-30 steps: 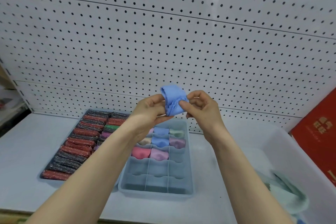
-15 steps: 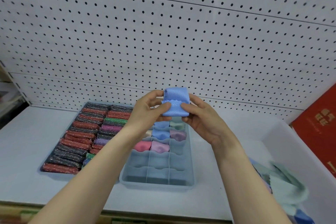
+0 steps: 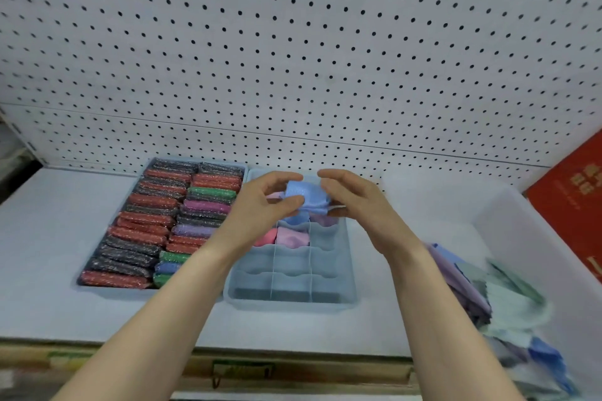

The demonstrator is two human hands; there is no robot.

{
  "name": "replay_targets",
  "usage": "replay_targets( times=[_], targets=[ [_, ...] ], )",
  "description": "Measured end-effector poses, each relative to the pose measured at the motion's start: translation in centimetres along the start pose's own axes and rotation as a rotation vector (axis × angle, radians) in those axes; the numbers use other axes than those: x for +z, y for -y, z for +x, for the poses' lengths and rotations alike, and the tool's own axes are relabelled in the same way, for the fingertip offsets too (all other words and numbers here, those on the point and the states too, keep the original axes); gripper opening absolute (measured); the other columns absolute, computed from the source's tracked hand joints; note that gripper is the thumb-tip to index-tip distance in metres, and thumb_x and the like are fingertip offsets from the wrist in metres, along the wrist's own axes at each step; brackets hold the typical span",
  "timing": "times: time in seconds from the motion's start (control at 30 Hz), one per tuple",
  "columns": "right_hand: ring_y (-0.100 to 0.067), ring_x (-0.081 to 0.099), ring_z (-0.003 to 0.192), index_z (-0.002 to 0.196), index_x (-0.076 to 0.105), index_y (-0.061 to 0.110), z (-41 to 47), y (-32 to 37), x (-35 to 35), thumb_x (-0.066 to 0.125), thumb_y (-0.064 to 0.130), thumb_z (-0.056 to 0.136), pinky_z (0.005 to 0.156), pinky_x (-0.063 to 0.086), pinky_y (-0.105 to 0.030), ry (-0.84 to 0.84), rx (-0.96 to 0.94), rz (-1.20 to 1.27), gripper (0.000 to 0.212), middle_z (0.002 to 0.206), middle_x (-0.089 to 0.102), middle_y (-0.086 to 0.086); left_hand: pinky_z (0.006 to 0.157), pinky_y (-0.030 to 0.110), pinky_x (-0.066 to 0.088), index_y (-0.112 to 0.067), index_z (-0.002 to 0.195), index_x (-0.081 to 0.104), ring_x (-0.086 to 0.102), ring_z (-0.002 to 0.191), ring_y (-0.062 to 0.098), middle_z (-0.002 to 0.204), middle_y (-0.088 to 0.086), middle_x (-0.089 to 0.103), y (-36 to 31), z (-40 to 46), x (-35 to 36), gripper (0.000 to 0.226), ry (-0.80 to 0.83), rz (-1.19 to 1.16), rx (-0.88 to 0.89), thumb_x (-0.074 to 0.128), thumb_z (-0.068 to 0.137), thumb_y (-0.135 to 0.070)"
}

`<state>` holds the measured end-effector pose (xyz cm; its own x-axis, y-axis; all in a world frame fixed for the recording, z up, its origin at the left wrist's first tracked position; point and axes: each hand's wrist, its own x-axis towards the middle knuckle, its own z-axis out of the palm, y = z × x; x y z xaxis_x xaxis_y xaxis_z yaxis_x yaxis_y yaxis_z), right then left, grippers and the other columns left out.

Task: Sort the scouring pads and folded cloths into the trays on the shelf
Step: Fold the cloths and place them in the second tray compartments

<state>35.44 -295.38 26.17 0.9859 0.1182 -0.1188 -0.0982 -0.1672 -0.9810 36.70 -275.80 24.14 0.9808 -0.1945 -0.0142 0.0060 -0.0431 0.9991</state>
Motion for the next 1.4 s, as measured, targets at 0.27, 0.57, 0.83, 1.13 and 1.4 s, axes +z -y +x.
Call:
replay_targets(
  times=[0.27, 0.57, 0.83, 1.13, 1.4],
  targets=[
    [-0.012, 0.06, 0.069, 0.092, 0.071, 0.015, 0.8, -4.5, -0.3, 0.072, 0.007, 0.079, 0.069, 0.047, -0.026, -0.145, 0.046, -0.46, 0.016, 0.083, 0.072, -0.001, 0.09, 0.021, 0.052, -0.021, 0.118, 0.063, 0.066, 0.092, 0.004, 0.11, -0.002, 0.065, 5.0, 0.6, -0.3, 0.041, 0.107, 0.314, 0.036, 0.071, 0.083, -0.003],
    [-0.028, 0.048, 0.11, 0.113, 0.064, 0.019, 2.0, -8.6, 1.9, 0.057, 0.007, 0.084, 0.072, 0.042, -0.034, -0.151, 0.075, -1.289, 0.032, 0.065, 0.024, 0.008, 0.085, 0.038, 0.049, -0.017, 0.123, 0.065, 0.06, 0.107, 0.033, 0.118, 0.009, 0.066, 10.1, 1.9, 0.5, 0.041, 0.24, 0.996, 0.27, 0.062, 0.083, -0.006],
    [-0.027, 0.054, 0.098, 0.094, 0.073, 0.029, 4.4, -9.1, 2.8, 0.074, 0.018, 0.07, 0.073, 0.035, -0.03, -0.07, 0.003, -1.591, 0.026, 0.077, 0.063, 0.002, 0.086, 0.037, 0.049, -0.02, 0.126, 0.064, 0.058, 0.106, 0.032, 0.121, 0.006, 0.065, 11.5, 2.1, 0.7, 0.042, 0.191, 1.038, 0.316, 0.061, 0.086, -0.008],
    [-0.024, 0.052, 0.102, 0.103, 0.072, 0.026, 2.6, -7.4, 1.9, 0.063, 0.023, 0.086, 0.072, 0.035, -0.029, -0.107, 0.051, -1.283, 0.019, 0.083, 0.059, -0.001, 0.083, 0.04, 0.051, -0.017, 0.118, 0.069, 0.061, 0.103, 0.034, 0.114, 0.007, 0.068, 10.9, 2.0, 0.8, 0.036, 0.167, 1.022, 0.275, 0.065, 0.084, -0.008],
    [-0.028, 0.062, 0.097, 0.105, 0.066, 0.02, -5.4, -7.1, -12.9, 0.059, 0.025, 0.091, 0.076, 0.044, -0.033, -0.609, 0.265, -1.048, 0.017, 0.101, 0.069, -0.002, 0.075, 0.026, 0.042, -0.017, 0.108, 0.072, 0.064, 0.095, 0.022, 0.106, 0.002, 0.069, 5.9, 3.0, 7.5, 0.026, 0.097, 0.788, 0.298, 0.062, 0.087, -0.005]
  ],
)
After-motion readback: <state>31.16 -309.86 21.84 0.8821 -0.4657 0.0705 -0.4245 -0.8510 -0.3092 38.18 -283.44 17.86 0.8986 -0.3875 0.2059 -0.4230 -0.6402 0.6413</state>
